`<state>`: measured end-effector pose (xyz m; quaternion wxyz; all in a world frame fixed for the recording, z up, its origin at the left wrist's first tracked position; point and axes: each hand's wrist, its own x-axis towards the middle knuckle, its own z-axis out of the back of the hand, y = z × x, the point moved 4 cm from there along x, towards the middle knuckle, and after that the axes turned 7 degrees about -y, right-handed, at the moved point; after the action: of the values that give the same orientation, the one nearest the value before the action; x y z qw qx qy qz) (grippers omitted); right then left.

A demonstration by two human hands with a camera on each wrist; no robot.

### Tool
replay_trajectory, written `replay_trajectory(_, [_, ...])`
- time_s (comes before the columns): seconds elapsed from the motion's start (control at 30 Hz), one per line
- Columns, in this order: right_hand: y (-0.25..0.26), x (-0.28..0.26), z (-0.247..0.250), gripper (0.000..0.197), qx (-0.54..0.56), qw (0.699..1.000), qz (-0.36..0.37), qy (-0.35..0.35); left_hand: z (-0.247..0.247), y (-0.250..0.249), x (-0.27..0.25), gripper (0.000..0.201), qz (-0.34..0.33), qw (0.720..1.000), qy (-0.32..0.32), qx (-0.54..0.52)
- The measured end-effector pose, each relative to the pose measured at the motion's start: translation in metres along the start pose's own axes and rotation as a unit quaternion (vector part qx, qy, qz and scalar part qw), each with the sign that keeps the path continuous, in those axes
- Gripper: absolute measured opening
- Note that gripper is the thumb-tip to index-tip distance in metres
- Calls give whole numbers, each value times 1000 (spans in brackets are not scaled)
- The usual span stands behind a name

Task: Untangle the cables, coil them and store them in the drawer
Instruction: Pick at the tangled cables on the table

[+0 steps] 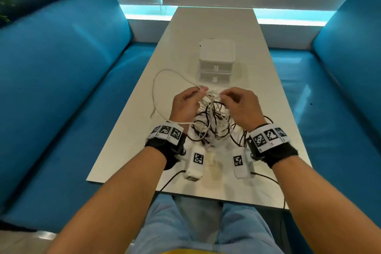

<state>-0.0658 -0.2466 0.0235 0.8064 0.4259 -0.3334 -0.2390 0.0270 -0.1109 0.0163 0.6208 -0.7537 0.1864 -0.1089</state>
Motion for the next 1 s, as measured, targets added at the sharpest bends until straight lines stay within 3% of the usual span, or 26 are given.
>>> replay_trajectory(0.07, [-19, 7, 14, 11, -30, 998, -42, -36, 14, -6, 8, 14, 29, 997, -46, -62])
replay_trajectory(0.17, [-56, 12, 39, 8, -106, 984, -122, -72, 40, -25, 23, 17, 11, 988, -103, -116])
replay_trajectory(0.23, [-70, 12, 51, 11, -156, 974, -153, -67, 54, -38, 30, 16, -7, 988, -106, -116])
replay_trajectory(0.33, [-59, 15, 51, 21, -188, 972, -137, -33, 58, -46, 29, 15, -26, 996, -65, -56])
replay_trajectory(0.43, [-9, 11, 38, 41, -171, 984, -40, -18, 42, -43, 14, 14, -23, 1000, -13, -14])
replay_trajectory(0.47, [11, 6, 29, 44, -132, 991, -13, 19, 33, -41, 7, 14, -21, 1000, 5, -7])
replay_trajectory(0.57, [47, -20, 1, 33, -39, 981, 21, 186, 4, -38, -17, 15, -31, 997, 73, 19])
replay_trajectory(0.67, [40, -29, 25, 15, -39, 990, 16, 135, -16, -29, -35, 15, -74, 986, 125, 85])
replay_trajectory(0.73, [19, -35, 68, 17, -56, 996, -32, 59, -17, -13, -40, 23, -111, 952, 187, 215])
replay_trajectory(0.77, [5, -42, 94, 17, -53, 996, -67, 20, -17, 0, -43, 24, -114, 910, 253, 309])
replay_trajectory(0.83, [-25, -62, 144, 18, -55, 990, -130, -28, -14, 28, -49, 23, -97, 777, 385, 489])
replay_trajectory(0.87, [-39, -75, 163, 19, -59, 985, -160, -31, -12, 36, -53, 22, -95, 723, 417, 543])
replay_trajectory(0.9, [-51, -89, 178, 18, -53, 980, -189, -31, -14, 39, -54, 21, -98, 698, 421, 571])
replay_trajectory(0.93, [-61, -102, 191, 17, -27, 975, -217, -37, -19, 37, -54, 21, -102, 705, 408, 571])
replay_trajectory(1.0, [-72, -127, 207, 13, 66, 957, -275, -69, -35, 27, -55, 18, -83, 770, 374, 510])
